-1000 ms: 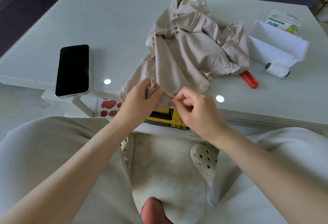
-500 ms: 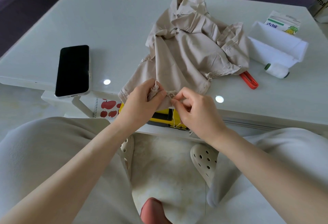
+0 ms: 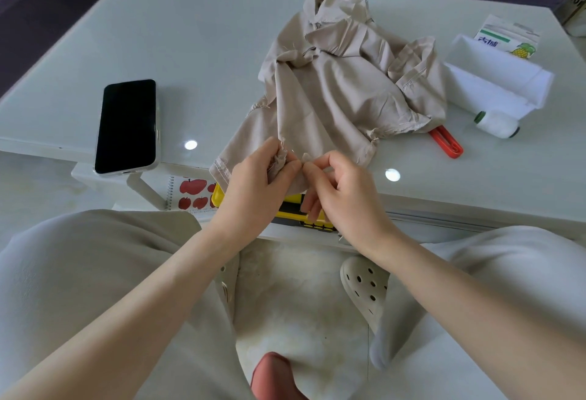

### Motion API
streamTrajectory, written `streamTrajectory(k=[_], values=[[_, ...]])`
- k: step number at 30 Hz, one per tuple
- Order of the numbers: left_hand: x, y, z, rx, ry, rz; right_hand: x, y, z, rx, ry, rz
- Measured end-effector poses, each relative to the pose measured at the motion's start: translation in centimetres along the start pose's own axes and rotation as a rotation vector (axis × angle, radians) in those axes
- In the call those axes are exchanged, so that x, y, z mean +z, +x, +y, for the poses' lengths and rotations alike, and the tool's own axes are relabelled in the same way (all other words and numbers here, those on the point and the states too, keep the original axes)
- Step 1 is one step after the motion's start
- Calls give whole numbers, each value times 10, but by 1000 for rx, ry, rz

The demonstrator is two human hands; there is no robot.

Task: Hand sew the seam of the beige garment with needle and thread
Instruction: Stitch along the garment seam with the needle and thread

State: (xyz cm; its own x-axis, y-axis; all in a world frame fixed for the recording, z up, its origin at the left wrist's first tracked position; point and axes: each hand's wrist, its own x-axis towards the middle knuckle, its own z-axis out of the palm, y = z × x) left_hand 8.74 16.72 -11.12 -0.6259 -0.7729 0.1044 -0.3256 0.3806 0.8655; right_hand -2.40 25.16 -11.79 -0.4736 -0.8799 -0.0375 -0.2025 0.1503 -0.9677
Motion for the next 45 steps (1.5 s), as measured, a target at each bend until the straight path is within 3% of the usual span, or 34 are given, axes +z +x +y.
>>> streamTrajectory(k=[5,16,27,34,40,45], values=[[0,0,1,-5,14,36,2,2,-6,96,173,-87],[-5,6,-2,-32,55,112,-3,3,-2,7,103,-267],[-2,1,5,-18,-28,-3,-9,1,-5,-76,39,-62],[-3,0,7,32,28,-28,-12,5,-5,-194,-171,76],[-3,0,6,42,32,-12,-22,12,-17,194,102,-119],[-4,0,6,50,28,17,-22,13,-20,294,37,-112]])
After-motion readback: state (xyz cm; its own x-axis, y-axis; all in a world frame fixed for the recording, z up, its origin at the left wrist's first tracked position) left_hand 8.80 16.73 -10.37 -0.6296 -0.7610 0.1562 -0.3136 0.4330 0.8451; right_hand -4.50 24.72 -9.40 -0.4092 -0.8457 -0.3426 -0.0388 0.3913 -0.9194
